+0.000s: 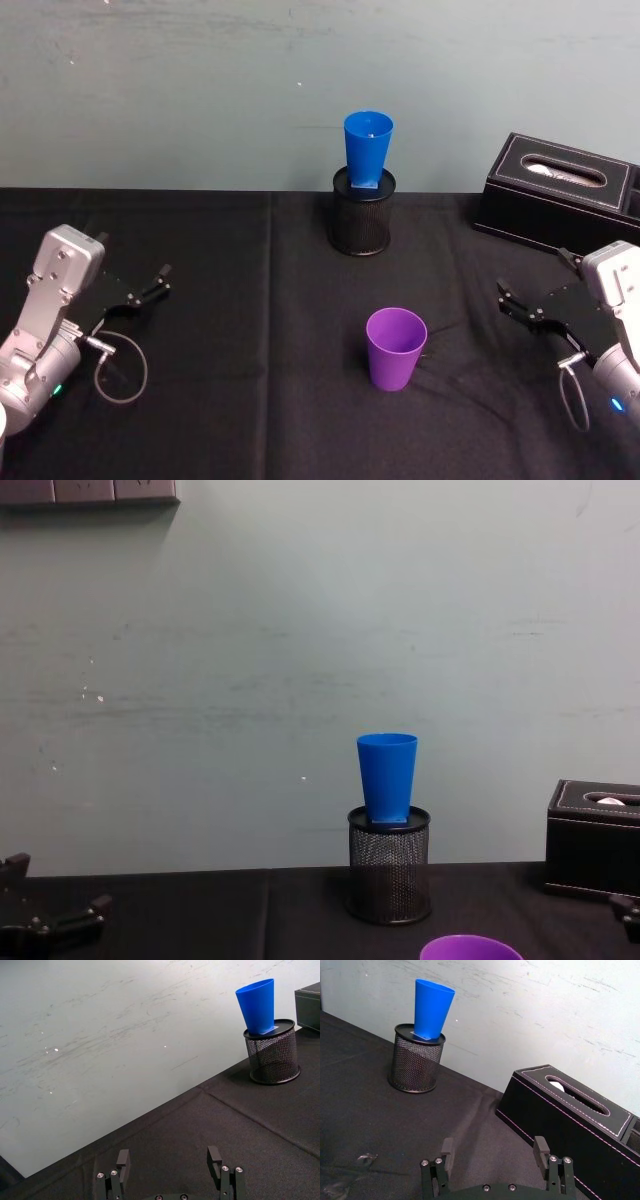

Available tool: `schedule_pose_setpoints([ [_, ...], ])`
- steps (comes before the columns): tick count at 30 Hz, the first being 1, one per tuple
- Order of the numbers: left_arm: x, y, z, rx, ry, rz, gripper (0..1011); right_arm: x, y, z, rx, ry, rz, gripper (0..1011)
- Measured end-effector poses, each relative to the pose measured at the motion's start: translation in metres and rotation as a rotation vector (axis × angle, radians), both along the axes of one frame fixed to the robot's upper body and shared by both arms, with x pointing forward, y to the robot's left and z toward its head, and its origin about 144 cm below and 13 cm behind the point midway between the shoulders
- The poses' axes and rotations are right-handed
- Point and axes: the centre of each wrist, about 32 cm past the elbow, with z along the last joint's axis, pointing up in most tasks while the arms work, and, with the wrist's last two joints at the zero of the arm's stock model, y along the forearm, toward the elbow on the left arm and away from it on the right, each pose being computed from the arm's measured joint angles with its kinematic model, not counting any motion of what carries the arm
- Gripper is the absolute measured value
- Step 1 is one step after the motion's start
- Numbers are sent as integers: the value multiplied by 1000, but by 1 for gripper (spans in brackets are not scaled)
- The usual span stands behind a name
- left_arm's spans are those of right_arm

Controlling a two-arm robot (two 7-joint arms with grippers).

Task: Pick up one cup with a gripper and tap it against the other cup.

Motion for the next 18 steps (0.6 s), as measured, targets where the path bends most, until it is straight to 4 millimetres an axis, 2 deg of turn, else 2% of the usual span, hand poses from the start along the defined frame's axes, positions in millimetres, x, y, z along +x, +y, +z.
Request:
schedule_pose_setpoints([
  [18, 0, 0, 0, 0, 0, 0, 1011, 0, 0, 0, 0, 0, 0, 1000],
])
